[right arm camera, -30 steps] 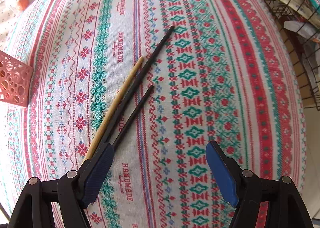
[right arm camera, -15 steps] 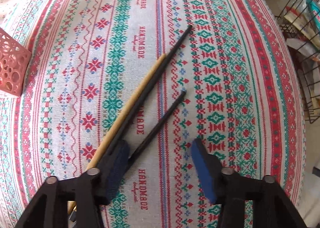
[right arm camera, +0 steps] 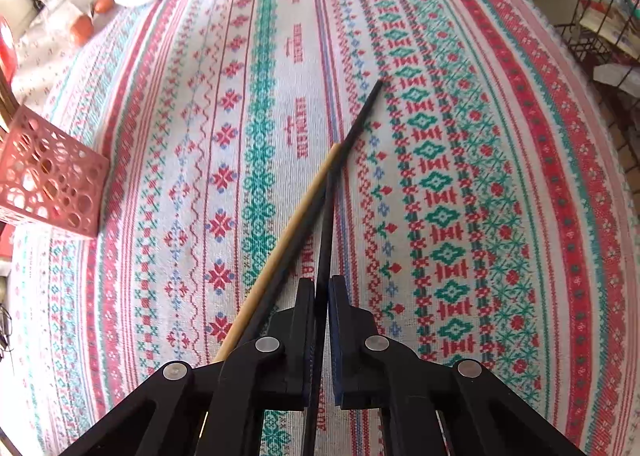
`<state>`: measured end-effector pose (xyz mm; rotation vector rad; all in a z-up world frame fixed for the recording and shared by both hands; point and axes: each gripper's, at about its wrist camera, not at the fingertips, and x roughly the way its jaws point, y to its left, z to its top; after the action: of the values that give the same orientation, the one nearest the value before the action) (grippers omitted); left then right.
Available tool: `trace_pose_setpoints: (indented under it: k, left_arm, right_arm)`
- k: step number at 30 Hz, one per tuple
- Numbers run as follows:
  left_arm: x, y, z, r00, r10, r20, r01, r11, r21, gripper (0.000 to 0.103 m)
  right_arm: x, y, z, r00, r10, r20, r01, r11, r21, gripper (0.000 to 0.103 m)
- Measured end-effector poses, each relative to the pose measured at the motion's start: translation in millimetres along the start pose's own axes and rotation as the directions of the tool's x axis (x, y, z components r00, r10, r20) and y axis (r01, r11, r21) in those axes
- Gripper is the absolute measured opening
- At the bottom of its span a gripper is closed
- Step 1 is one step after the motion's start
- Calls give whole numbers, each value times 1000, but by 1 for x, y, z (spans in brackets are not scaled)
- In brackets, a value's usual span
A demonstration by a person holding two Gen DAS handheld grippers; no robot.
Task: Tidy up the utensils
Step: 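Grasp a black chopstick with the right tool while the left tool lifts the wrapped chopstick, then lower the wrapped chopstick into the pink basket, open the left tool while the right tool carries the black chopstick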
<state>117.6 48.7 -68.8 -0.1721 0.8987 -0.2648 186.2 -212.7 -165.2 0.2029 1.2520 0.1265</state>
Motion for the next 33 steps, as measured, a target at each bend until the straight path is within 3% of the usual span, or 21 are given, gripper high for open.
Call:
trace_pose_setpoints:
  k: [7,12,15,22,30,33]
  left_arm:
    - [-26,5,10,993,-17,115,20,1000,-24,5]
    - [-51,9,16,967,-5,254,18,999,-48,5]
    - [-62,14,19,944,-6,330,28,998,-61,5]
    - [-70,20,34,869,21,495,24,996,-84,5]
    - [-56,23,62,794,90,601,-32,994,-107,5]
    - [-48,25,68,777,116,618,-57,992,-115,5]
  right_arm:
    - [-52,3,-5,988,68,135,-67,998,-13,5]
    - [-92,19,-12,950,144,278,-125,988,-88,5]
    - [-112,31,-16,920,183,347,-146,981,-131,5]
    - [-147,54,-24,853,248,460,-162,963,-217,4]
    - [-162,65,-14,822,288,491,-185,951,-247,4]
    - [-168,68,-11,814,292,501,-180,949,-260,4]
